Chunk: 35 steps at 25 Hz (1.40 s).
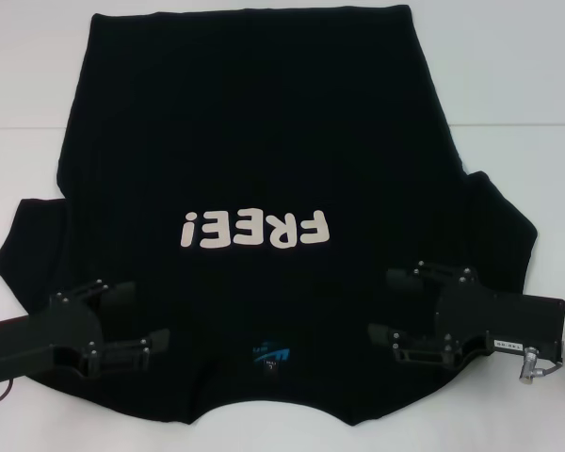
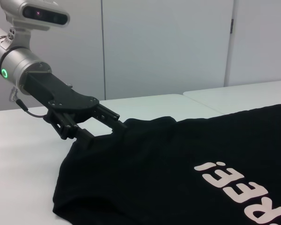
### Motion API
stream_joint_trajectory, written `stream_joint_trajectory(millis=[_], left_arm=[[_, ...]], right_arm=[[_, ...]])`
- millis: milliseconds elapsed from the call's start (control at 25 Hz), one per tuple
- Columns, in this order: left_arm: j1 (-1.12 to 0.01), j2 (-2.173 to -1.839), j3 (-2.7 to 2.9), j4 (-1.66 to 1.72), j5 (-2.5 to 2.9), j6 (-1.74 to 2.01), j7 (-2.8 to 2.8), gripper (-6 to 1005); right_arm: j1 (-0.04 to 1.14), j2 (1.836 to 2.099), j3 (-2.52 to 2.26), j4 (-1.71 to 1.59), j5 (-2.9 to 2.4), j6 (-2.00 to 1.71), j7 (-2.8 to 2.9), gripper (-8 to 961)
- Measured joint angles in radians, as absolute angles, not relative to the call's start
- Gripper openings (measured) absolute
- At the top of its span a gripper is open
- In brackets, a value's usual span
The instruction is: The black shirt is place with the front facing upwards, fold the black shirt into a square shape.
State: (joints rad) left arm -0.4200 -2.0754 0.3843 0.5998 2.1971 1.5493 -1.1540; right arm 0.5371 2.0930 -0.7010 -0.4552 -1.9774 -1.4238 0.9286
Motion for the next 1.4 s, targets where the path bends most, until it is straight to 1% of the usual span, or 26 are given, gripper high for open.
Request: stream_joint_trajectory(millis=[480,600,680,760,920,1040,1280,1400], left_arm=[[-0.420,-2.075,0.383,0.601,2.197,1.551,-1.162,935],[-0.426,-2.066,0.348,0.609,2.191,1.561,-1.278,935],[-0.433,-2.053,0.328,0.621,2.191,1.563,-1.397,935],[-0.445,-2.026,0.321,0.631,2.192,1.570,-1.554,935],[-0.468,-1.950,0.322,0.640,2.201,1.589,-1.904,934],[-0.475,-1.913,0.324,0.657,2.222,1.586,-2.129,932],[-0.492,-1.882,0.320,0.673,2.333,1.483,-2.406,929],[-0.496,-1.881,0.320,0.669,2.364,1.438,-2.428,928]], right_arm=[[0.538,2.092,-0.701,-0.454,-1.978,-1.422,0.929,809],[0.539,2.092,-0.701,-0.454,-1.978,-1.422,0.929,809],[0.539,2.092,-0.701,-0.454,-1.978,-1.422,0.929,809],[0.538,2.092,-0.701,-0.454,-1.979,-1.420,0.930,809],[0.537,2.092,-0.701,-0.453,-1.980,-1.419,0.930,809],[0.535,2.092,-0.701,-0.452,-1.979,-1.418,0.930,808],[0.537,2.094,-0.701,-0.451,-1.981,-1.426,0.931,808],[0.538,2.094,-0.702,-0.451,-1.982,-1.427,0.931,808]])
